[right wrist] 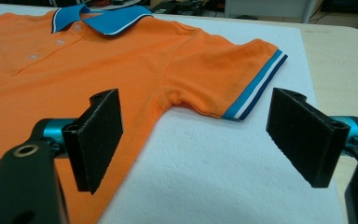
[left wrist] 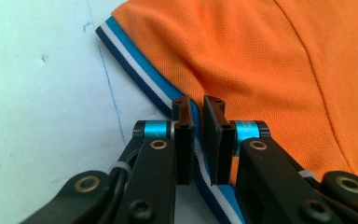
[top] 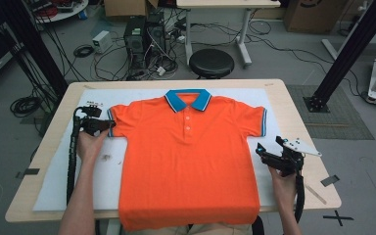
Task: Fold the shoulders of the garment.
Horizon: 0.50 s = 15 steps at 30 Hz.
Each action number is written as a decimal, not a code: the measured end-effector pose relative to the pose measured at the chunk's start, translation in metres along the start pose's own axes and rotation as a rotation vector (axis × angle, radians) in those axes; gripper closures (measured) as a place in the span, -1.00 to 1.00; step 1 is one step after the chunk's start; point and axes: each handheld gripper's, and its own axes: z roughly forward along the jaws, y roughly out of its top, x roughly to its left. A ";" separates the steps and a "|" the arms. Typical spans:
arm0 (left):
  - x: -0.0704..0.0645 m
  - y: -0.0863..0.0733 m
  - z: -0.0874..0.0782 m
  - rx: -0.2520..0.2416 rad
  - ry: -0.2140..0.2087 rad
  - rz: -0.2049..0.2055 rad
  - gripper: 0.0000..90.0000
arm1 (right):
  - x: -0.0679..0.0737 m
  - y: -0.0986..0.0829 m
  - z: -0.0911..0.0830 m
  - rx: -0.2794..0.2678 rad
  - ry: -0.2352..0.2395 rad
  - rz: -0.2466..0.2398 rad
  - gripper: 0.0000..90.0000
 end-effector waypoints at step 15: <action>-0.043 0.011 -0.011 -0.082 -0.103 0.069 0.85 | 0.000 0.000 0.001 0.002 -0.003 -0.006 -0.57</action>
